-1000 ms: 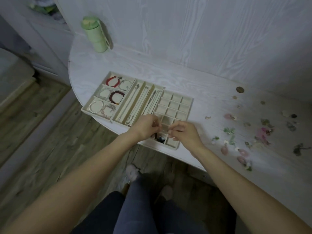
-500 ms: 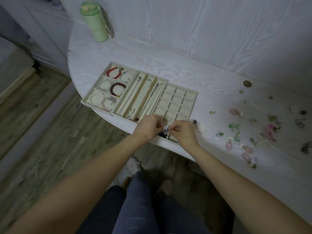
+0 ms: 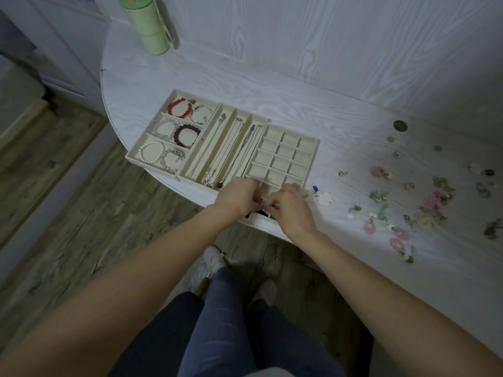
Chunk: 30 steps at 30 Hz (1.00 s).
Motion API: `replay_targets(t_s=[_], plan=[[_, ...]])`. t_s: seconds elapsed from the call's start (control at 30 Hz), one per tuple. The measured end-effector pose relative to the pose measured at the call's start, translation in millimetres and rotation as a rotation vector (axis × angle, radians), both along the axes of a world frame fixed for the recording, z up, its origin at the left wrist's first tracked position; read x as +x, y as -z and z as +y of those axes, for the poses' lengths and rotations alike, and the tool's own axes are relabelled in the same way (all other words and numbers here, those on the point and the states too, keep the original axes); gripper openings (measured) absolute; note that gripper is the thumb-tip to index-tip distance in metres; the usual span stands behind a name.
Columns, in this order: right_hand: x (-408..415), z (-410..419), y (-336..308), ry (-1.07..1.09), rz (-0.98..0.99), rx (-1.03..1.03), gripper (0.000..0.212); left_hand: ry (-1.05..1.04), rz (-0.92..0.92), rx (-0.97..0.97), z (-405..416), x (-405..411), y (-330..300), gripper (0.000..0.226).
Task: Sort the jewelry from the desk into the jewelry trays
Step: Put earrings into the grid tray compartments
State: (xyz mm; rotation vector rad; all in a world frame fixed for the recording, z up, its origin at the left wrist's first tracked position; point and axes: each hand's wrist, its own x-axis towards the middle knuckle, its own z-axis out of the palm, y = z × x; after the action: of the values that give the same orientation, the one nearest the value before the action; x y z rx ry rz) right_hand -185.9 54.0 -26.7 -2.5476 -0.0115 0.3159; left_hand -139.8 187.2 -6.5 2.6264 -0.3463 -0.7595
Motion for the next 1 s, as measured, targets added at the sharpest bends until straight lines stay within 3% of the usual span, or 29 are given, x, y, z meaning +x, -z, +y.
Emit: replay_targets(t_s=[0.5,1.0], plan=[[7,-2,-7,-0.093,0.041,-0.14,0.023,-0.07,0.031,-0.087,6,0,-10,0.014],[10,-2,-14,-0.097,0.082,-0.124,0.015,-0.233,0.077,-0.084,-5,0,-3,0.021]])
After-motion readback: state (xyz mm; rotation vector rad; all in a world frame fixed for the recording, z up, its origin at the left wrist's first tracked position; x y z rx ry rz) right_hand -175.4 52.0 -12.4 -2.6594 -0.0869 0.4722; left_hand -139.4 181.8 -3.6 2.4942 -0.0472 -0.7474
